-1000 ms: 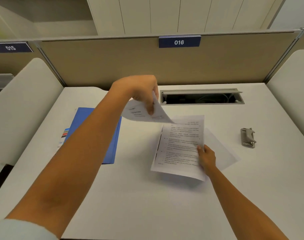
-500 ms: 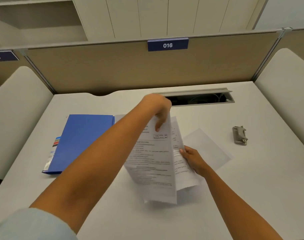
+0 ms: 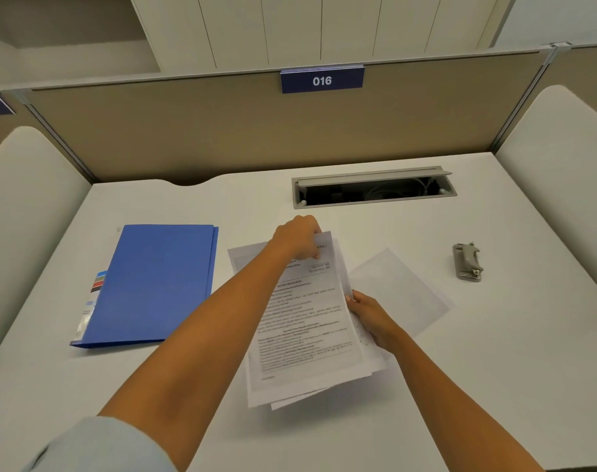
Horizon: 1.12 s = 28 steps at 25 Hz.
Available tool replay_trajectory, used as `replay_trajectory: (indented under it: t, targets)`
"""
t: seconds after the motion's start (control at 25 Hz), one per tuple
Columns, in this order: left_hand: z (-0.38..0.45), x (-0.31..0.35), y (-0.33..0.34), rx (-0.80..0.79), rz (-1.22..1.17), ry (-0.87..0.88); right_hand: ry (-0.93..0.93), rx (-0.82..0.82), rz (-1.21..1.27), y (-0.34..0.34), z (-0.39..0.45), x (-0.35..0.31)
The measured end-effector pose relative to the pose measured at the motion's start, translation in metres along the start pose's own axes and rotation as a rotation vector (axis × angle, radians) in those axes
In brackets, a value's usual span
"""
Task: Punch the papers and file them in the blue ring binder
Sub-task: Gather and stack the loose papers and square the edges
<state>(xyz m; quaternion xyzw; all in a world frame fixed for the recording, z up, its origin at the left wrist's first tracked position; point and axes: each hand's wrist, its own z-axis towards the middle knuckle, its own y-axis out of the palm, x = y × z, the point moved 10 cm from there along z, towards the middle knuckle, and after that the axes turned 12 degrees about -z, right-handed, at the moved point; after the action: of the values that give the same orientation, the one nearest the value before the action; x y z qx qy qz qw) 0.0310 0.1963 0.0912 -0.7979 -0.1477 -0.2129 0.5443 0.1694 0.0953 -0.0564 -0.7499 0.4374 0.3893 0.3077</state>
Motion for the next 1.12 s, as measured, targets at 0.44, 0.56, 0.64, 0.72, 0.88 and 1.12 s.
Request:
replay_trajectory:
  t: [0.44, 0.56, 0.64, 0.72, 0.88, 1.12]
  targets:
    - [0.011, -0.026, 0.018, 0.140, -0.039, -0.036, -0.014, 0.059, -0.020, -0.003, 0.004, -0.006]
    - [0.012, -0.019, 0.009, 0.233, -0.011, 0.024, -0.028, 0.078, -0.013, -0.004, 0.004, -0.004]
    - [0.014, -0.018, 0.007, 0.272, -0.040, 0.036, -0.037, 0.069, 0.034, -0.002, 0.004, -0.006]
    - [0.013, -0.013, 0.007, 0.304, -0.039, 0.060, -0.067, 0.062, 0.056, 0.000, 0.005, -0.012]
    - [0.008, -0.018, 0.000, 0.462, -0.122, 0.068, -0.185, 0.134, -0.072, -0.007, 0.006, -0.023]
    - [-0.020, -0.110, 0.008, 0.558, -0.548, -0.392, -0.143, 0.256, 0.069, -0.028, 0.012, -0.005]
